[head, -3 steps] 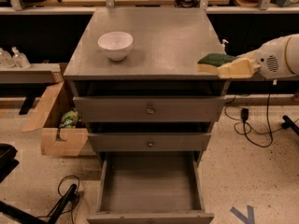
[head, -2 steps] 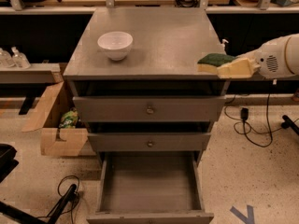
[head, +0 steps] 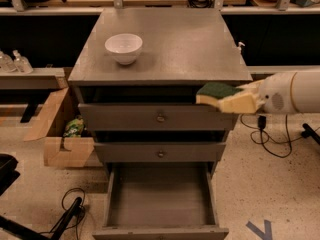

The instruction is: Place sponge into bottom drawer

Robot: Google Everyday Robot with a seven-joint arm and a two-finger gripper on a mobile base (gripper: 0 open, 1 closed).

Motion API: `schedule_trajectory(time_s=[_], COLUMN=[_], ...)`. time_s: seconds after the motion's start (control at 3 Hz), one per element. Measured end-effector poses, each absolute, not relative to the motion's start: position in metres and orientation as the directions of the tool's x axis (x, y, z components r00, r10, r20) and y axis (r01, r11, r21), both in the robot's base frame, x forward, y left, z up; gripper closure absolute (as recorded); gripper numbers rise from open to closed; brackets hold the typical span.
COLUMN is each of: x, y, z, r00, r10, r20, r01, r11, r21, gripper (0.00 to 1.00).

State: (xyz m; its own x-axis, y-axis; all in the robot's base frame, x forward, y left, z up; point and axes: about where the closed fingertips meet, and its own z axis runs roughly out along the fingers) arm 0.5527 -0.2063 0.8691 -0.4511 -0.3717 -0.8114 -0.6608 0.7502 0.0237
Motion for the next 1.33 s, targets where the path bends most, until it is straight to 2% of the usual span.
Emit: schedule_trajectory(time_s=[0.33, 0.67, 1.0, 1.33], x=[0.489, 0.459, 0.448, 0.459], y=[-0.181, -0.167, -0.156, -0.153], z=[0.814, 0.786, 0.740, 0.686], r00=[-0.406, -0.360, -0.308, -0.294], r10=[-0.398, -0.446, -0.467, -0.485], r20=[-0.823, -0.820, -0.829, -0.823], r01=[-0.741, -0.782, -0.799, -0.796], r11=[0.670, 0.623, 0.600, 0.601], r21=[0.042, 0.005, -0.041, -0.071], gripper=[1.00, 1.00, 1.00, 1.00])
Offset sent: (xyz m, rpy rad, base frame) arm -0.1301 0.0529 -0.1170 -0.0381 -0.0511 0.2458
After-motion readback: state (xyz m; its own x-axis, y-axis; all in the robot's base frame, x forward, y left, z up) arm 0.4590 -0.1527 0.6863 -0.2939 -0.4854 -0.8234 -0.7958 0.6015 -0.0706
